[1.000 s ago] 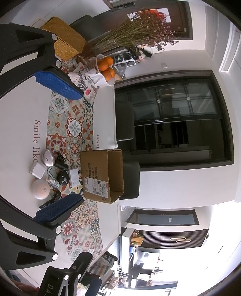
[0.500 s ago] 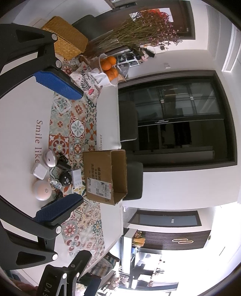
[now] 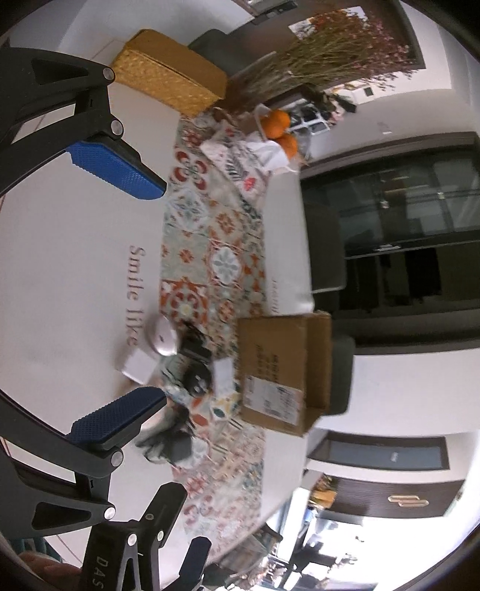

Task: Organize rigid objects
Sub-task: 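Lower the right tool onto the pink deer-eared night light and close it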

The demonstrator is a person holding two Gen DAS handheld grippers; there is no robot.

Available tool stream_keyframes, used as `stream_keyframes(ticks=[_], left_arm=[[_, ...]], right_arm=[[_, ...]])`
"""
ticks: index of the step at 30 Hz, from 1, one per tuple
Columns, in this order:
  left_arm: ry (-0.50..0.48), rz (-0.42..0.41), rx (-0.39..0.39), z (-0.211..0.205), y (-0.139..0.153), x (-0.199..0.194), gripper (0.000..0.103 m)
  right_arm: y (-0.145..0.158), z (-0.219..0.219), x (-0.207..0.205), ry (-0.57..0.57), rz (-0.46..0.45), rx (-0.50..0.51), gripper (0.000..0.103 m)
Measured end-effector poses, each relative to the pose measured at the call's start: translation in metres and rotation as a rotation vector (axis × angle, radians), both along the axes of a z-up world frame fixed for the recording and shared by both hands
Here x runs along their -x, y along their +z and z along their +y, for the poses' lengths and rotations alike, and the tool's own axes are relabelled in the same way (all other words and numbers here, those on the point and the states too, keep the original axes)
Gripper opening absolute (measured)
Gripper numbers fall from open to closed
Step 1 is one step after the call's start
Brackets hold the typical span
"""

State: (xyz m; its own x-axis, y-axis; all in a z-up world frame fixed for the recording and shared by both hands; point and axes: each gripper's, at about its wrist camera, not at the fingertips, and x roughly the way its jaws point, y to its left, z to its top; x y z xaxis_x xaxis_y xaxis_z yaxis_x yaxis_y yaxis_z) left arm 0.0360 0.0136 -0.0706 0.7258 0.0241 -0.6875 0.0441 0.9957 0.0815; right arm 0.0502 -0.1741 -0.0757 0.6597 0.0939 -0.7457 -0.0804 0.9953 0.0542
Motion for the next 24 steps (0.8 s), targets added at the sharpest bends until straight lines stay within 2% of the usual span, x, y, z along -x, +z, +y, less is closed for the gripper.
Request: stream_keyframes(ticks=[12,24], left_arm=[[0.081,0.170,-0.053,0.007,-0.057,-0.022,0.103],[0.150,0.250,-0.057,0.005,-0.095,-0.039,0.103]], right_arm=[[-0.077,0.017,-0.047,0.135,0.229,-0.044,0.094],[-0.131,0.023,-0.082,0.225,0.367,-0.017,0.087]])
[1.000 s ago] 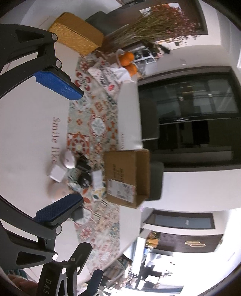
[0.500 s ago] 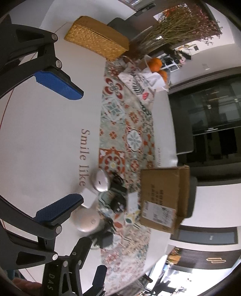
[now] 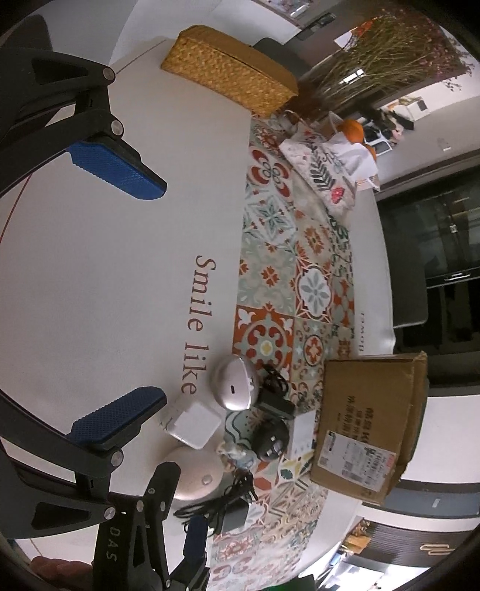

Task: Organize rigid objects
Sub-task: 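Lower the right tool onto the pink deer-eared night light and close it, then grasp the white square charger with the left tool while the right tool holds the night light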

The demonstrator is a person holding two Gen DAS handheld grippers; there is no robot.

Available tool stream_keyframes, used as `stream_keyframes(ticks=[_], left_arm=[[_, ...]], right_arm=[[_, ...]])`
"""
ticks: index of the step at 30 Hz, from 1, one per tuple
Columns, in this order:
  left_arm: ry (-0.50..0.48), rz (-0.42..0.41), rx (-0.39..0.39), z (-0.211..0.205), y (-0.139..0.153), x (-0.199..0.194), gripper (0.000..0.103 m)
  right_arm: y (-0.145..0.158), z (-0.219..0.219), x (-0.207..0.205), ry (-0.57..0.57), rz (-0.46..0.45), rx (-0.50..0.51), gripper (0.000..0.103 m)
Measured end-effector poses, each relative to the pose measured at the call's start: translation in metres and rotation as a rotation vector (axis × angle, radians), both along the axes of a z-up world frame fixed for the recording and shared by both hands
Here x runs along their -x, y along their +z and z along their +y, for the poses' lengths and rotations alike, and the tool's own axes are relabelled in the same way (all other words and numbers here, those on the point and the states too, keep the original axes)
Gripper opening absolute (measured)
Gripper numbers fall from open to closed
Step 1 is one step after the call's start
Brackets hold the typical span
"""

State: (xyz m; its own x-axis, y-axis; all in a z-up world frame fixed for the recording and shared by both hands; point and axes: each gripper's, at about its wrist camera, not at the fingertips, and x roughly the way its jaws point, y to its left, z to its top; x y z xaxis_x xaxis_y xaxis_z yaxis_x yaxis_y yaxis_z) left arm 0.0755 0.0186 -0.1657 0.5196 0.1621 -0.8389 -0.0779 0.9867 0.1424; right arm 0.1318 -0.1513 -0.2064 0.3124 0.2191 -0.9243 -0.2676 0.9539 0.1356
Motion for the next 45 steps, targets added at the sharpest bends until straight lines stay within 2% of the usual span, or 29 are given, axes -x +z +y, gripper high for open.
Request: stream_keyframes(ticks=[11,17,22,27,34,40,45], left_arm=[[0.041,0.058,-0.007,-0.006,-0.024,-0.009,0.103],[0.063,0.071,-0.010,-0.007,-0.029,-0.014,0.103],[0.068,0.077,-0.015,-0.008,-0.031,-0.015,0.103],[0.053,0.083,-0.013,-0.012,-0.031,-0.018,0.103],[-0.009,0.063,0.020,-0.020,-0.022,-0.023,0.103],[-0.153,0.050,0.052,-0.026,-0.018,-0.027,0.103],[-0.255,0.020,0.038,-0.034,-0.016,-0.029,0.102]], right_arm=[[-0.034,-0.003,-0.020,0.029,0.048,0.027,0.082],[-0.037,0.000,-0.027,0.047,0.027,0.034,0.081],[-0.038,0.000,-0.029,0.055,0.013,0.036,0.074],[-0.038,-0.004,-0.027,0.054,0.000,0.017,0.074],[-0.027,-0.014,-0.021,0.014,0.011,-0.055,0.074],[-0.011,-0.019,-0.007,-0.030,0.000,-0.098,0.074],[0.000,-0.029,0.005,-0.116,-0.010,-0.069,0.074]])
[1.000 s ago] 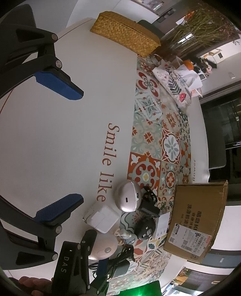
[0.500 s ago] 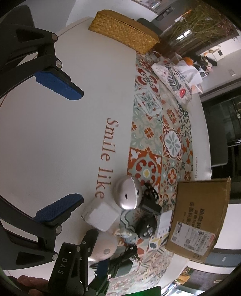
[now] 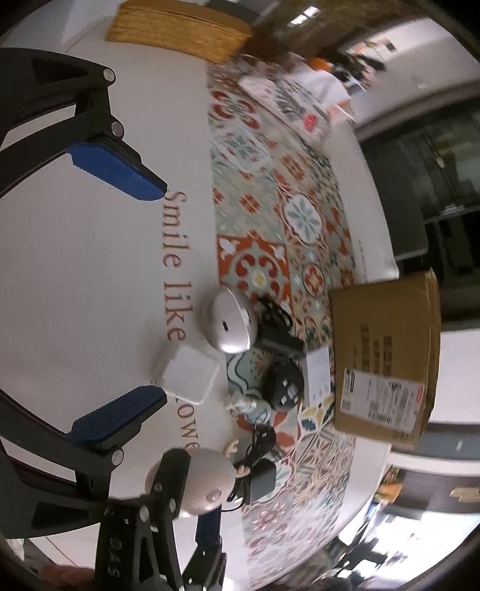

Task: Organize rigid objects
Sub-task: 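Grasp the white square charger with the left tool while the right tool holds the night light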

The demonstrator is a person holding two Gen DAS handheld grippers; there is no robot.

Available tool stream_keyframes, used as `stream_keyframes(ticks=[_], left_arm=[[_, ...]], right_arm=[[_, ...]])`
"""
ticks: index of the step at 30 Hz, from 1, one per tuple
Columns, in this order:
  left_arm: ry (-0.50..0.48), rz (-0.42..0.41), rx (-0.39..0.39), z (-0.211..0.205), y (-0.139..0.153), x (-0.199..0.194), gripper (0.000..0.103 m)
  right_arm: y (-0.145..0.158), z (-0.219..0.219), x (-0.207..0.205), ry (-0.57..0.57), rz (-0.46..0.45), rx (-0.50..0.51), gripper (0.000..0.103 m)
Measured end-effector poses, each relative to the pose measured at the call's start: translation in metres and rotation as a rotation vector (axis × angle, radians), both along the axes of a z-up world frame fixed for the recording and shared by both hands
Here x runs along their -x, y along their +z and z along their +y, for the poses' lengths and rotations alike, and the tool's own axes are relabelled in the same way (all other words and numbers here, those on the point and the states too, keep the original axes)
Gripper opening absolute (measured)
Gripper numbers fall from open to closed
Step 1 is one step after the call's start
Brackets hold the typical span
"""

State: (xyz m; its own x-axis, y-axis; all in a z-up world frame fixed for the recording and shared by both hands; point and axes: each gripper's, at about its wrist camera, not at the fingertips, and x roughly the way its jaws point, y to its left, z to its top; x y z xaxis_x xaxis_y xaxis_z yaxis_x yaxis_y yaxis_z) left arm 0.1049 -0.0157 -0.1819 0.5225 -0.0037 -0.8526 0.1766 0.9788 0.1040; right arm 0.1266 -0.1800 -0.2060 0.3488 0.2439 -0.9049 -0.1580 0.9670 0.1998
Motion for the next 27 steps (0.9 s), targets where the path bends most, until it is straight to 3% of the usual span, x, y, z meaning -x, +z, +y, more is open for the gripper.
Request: stream_keyframes(ticks=[11,16,18,23,27], left_arm=[[-0.212,-0.020,0.004,-0.039,-0.023,-0.014,0.094],[-0.261,-0.009,0.017,-0.043,-0.036,-0.019,0.089],[-0.279,0.017,0.025,-0.045,-0.043,-0.020,0.075],[-0.288,0.042,0.052,-0.047,-0.054,-0.024,0.071],[-0.287,0.066,0.057,-0.048,-0.061,-0.027,0.054]], right_arm=[[0.003,-0.025,0.021,-0.142,0.028,0.072,0.074],[-0.005,-0.028,0.022,-0.184,0.048,0.069,0.074],[-0.009,-0.028,0.022,-0.193,0.055,0.063,0.074],[-0.014,-0.027,0.022,-0.208,0.060,0.060,0.074],[-0.018,-0.027,0.021,-0.217,0.066,0.061,0.074]])
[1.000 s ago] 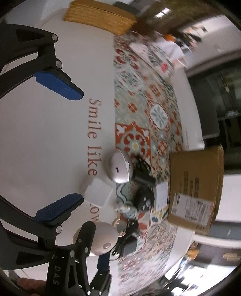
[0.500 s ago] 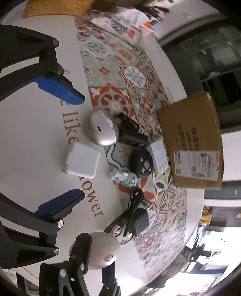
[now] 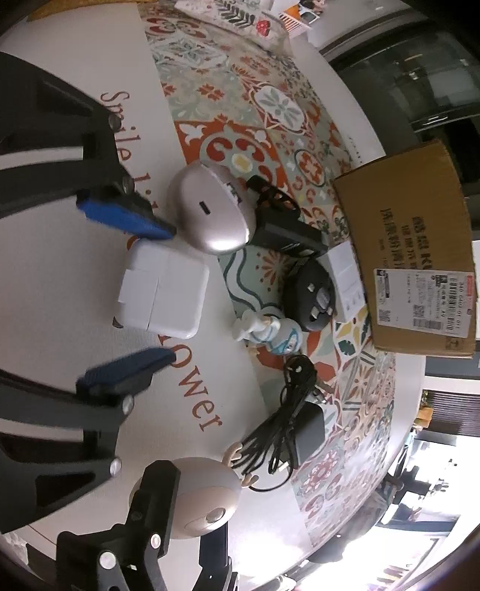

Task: Organize rigid objects
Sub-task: 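Grasp the white square charger with the left tool while the right tool holds the night light, then carry the night light and charger with both tools over the cardboard box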

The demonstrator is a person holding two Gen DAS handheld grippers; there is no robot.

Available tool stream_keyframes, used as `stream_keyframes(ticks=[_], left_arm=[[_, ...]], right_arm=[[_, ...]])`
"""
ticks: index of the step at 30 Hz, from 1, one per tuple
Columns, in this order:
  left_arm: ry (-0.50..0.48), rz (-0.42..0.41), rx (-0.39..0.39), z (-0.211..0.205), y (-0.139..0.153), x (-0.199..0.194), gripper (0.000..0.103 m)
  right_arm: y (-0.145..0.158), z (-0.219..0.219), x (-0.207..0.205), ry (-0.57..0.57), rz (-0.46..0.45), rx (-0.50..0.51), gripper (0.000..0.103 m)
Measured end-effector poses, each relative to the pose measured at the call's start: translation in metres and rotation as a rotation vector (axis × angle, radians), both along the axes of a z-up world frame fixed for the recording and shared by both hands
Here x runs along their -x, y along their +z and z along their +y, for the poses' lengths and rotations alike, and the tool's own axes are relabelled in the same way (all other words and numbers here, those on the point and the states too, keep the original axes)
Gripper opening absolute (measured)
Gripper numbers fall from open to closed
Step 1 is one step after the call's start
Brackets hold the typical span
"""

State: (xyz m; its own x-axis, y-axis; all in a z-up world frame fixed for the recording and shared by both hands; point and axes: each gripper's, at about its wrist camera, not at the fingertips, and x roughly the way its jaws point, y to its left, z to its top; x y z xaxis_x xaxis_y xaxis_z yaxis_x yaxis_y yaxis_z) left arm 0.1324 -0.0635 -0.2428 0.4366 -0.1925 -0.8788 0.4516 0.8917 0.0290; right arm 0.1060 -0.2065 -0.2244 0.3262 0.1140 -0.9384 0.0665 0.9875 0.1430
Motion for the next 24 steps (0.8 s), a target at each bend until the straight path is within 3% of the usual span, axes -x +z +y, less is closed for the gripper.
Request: stream_keyframes(ticks=[10,18,24], left_arm=[[0.039,0.003,0.035,0.008,0.009,0.002,0.050],[0.070,-0.070,0.034,0.012,0.051,0.002,0.050],[0.148,-0.111,0.045,0.010,0.088,-0.001,0.050]], right_arm=[[0.009,0.002,0.004,-0.023,-0.031,0.019,0.074],[0.035,-0.003,0.006,-0.044,-0.100,0.034,0.074],[0.067,-0.011,-0.008,0.026,-0.181,0.020,0.074]])
